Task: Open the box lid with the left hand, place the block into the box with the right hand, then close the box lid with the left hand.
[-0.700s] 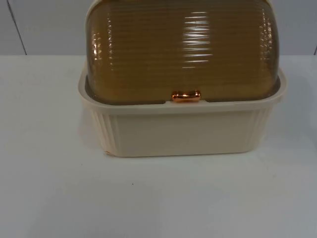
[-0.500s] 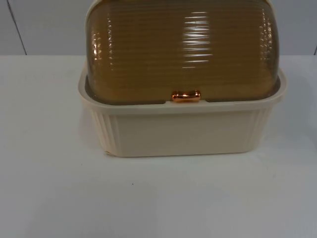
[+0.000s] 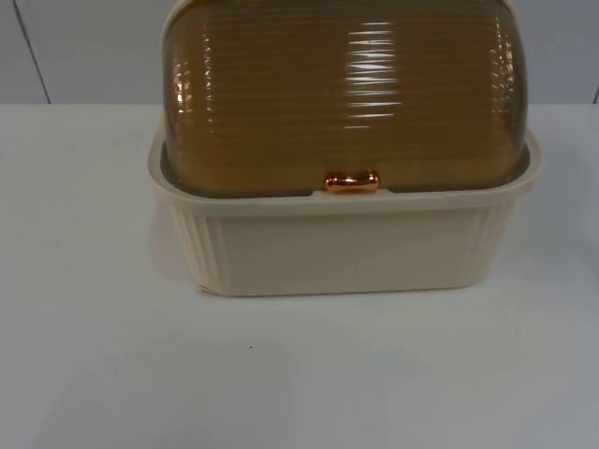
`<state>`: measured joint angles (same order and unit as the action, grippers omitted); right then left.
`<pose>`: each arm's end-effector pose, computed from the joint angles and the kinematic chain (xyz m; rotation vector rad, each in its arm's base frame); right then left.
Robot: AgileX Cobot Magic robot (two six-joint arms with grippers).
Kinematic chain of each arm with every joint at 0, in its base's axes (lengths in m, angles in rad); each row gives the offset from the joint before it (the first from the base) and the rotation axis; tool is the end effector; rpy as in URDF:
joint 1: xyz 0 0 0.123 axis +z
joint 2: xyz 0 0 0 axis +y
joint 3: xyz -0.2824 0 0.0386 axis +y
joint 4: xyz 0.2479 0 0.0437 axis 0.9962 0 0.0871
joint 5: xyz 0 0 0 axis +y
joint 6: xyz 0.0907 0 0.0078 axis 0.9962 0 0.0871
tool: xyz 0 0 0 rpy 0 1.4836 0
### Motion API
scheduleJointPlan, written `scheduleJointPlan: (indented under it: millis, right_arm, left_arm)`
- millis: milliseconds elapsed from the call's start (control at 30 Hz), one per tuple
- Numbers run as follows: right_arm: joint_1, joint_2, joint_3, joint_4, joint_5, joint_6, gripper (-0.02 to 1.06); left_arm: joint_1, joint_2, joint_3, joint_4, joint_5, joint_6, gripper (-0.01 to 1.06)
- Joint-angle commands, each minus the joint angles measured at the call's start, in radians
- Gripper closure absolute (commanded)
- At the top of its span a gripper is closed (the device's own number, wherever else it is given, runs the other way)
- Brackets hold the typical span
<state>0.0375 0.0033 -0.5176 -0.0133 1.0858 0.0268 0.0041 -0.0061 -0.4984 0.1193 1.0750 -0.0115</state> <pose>-0.0074 -0.0013 0.2800 -0.0101 2.0551 0.0240 -0.0065 0.0095 0.2760 -0.0229 2.0510 0.1384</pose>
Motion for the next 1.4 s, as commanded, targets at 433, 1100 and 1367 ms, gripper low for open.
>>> scheduleJointPlan:
  millis: [433,1100,1367]
  right_arm:
    - [-0.004,-0.003,0.004,-0.004,-0.007,0.000,0.00]
    - [-0.004,0.124,-0.181,-0.013,-0.164,0.016,0.00]
    - [-0.004,0.307,-0.332,-0.043,-0.380,0.033,0.00]
  left_arm:
    - [-0.004,0.006,0.003,0.046,-0.016,-0.002,0.00]
    - [-0.003,0.172,-0.238,0.082,-0.212,-0.084,0.00]
    - [-0.003,0.344,-0.362,0.127,-0.503,-0.101,0.00]
